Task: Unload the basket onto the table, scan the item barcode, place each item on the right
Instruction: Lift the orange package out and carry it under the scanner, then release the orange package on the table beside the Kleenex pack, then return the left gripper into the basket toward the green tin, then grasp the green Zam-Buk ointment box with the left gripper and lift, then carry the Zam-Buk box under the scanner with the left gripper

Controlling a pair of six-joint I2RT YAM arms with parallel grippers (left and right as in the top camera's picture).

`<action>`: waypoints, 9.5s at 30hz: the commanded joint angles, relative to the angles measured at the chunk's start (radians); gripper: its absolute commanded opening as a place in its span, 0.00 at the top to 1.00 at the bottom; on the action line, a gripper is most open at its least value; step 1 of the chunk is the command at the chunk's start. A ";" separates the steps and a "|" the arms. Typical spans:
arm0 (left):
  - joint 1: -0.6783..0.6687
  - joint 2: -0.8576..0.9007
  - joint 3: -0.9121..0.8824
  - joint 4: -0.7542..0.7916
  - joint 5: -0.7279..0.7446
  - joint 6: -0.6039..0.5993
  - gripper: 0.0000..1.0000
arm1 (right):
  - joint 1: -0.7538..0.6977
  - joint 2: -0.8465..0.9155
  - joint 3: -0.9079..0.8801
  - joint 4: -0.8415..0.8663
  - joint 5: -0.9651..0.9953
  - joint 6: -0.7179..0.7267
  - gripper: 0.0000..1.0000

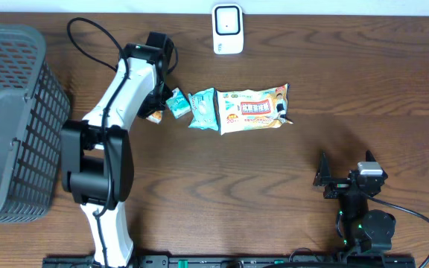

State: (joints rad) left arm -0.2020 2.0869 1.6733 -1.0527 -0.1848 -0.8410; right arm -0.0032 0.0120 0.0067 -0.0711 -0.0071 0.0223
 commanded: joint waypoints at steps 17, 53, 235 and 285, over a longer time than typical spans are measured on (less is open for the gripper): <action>0.000 -0.092 0.081 -0.013 -0.034 0.248 0.30 | 0.007 -0.005 -0.002 -0.005 0.001 0.007 0.01; 0.658 -0.681 0.105 0.233 -0.176 0.523 0.14 | 0.007 -0.005 -0.002 -0.005 0.001 0.007 0.01; 1.109 -0.057 -0.273 0.608 0.470 1.336 0.42 | 0.007 -0.005 -0.002 -0.005 0.001 0.006 0.01; 0.463 -0.684 -0.273 0.853 0.867 0.776 0.47 | 0.007 -0.005 -0.002 -0.005 0.001 0.007 0.01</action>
State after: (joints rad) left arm 0.3496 1.3754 1.3991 -0.2043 0.7223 -0.0532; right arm -0.0032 0.0120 0.0067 -0.0711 -0.0071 0.0223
